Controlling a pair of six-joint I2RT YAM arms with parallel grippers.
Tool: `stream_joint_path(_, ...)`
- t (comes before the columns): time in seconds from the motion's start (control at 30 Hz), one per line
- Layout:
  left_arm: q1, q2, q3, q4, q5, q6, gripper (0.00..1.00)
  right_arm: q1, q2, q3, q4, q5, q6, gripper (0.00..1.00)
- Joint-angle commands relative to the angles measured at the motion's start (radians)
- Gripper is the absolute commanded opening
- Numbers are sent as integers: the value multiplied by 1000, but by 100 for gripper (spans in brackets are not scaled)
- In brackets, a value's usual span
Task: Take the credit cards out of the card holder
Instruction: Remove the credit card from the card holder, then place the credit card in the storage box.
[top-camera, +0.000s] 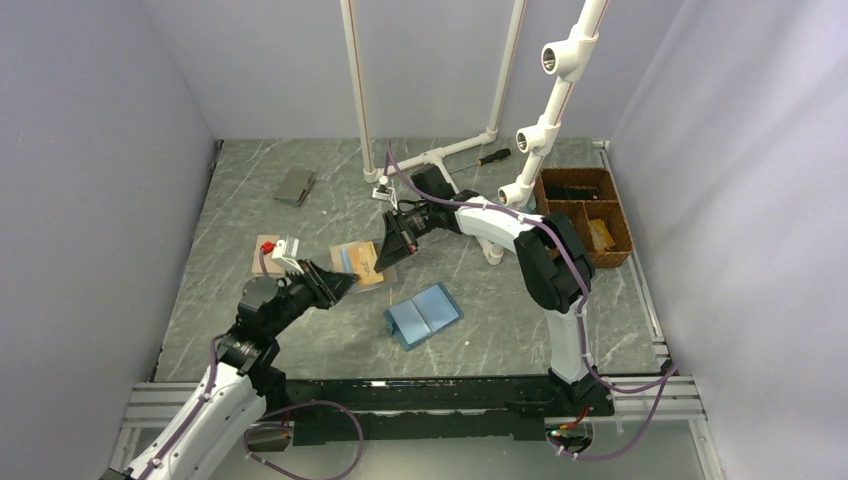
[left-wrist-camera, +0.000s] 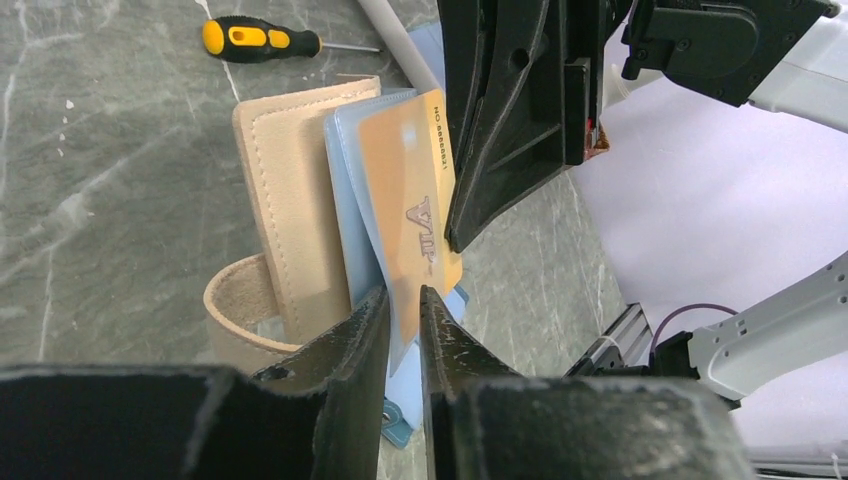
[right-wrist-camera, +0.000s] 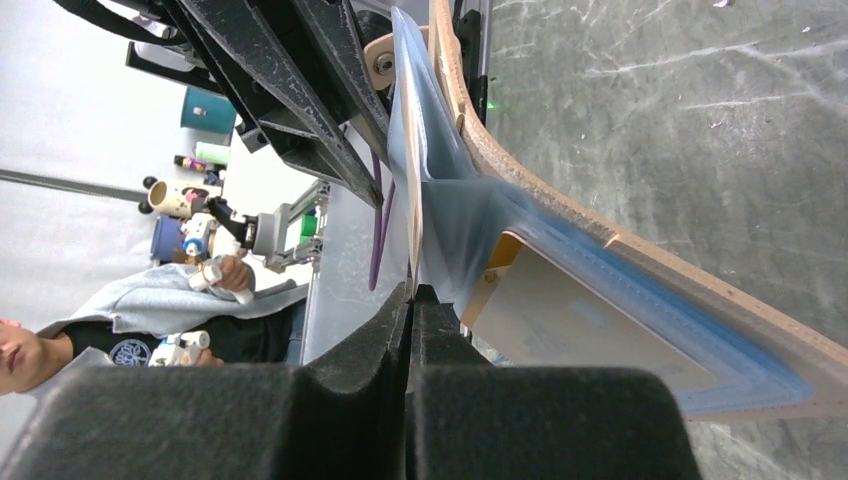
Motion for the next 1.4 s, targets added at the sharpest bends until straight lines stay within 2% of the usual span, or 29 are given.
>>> stream_joint_path(0.0,9,-10,16,23,3,-7,19,-4,-32,8,9,-28,-29,0)
stream_joint_path(0.17,13,-11,11,33,17,3,0,-4,-35,8,7,-26,-31,0)
stream_joint_path(0.27,16,-25,10,8,0,9,0,-6,-33,26,-45,16,-74,0)
stream_joint_path(0.4,19,-84,-15,-51,-68,2,0,-17,-13,89,-231,146,-236,0)
stream_joint_path(0.63,37,-109,-70,-130,-166,-56,0,-31,32,94,-283,206,-289,0)
stream_joint_path(0.87,87,-19,-81,-171,-164,-72,0,-27,39,128,-354,268,-361,0)
stream_joint_path(1.13,161,121,-52,-208,-130,-104,0,21,-4,180,-479,349,-507,0)
stream_joint_path(1.37,178,196,-17,-232,-93,-105,0,45,-65,222,-622,407,-679,0)
